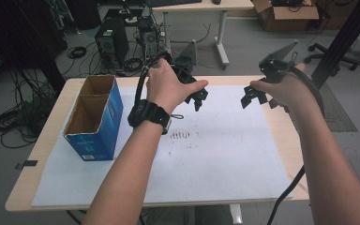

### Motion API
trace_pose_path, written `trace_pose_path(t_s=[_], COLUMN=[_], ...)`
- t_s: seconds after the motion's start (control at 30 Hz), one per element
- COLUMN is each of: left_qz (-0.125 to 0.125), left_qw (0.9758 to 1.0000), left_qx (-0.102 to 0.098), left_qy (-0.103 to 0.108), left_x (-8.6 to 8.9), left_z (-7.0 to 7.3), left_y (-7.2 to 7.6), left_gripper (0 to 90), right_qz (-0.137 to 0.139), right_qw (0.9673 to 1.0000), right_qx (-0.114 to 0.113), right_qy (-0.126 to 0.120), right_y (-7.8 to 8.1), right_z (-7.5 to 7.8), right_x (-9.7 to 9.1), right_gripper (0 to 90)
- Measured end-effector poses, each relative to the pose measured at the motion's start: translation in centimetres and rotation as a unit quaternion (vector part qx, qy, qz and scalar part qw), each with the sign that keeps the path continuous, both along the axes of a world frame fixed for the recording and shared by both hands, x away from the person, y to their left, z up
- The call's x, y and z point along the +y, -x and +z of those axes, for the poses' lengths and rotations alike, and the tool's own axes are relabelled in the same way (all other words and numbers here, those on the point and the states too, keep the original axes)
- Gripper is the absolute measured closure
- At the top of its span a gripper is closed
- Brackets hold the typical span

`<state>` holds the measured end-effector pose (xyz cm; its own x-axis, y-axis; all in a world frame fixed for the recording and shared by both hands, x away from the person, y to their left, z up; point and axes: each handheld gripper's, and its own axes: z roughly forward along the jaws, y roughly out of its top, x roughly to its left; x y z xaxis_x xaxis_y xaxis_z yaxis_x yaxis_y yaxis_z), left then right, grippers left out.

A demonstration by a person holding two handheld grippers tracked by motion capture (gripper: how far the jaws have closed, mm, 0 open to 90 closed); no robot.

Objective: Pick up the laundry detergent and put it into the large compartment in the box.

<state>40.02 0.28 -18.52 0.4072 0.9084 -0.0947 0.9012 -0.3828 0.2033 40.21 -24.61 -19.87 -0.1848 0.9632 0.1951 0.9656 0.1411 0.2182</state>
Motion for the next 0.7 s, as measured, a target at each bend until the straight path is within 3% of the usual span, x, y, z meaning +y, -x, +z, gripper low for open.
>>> trace_pose_path(t_s=[0.4,0.7], left_qz=[-0.006,0.004], left_qw=[1.0,0.9999], left_qx=[-0.004,-0.012], left_qy=[-0.005,-0.008], left_x=[-0.2,1.1], left_z=[0.6,1.3], left_y=[0.2,0.2], left_gripper=[4.2,4.1], right_qz=[0.005,-0.001], right_qw=[1.0,1.0], right_qx=[-0.002,-0.004], right_qy=[-0.005,-0.006], right_y=[0.4,0.4], right_z=[0.2,0.3], right_x=[-0.1,-0.5], right_gripper=[6.2,6.2])
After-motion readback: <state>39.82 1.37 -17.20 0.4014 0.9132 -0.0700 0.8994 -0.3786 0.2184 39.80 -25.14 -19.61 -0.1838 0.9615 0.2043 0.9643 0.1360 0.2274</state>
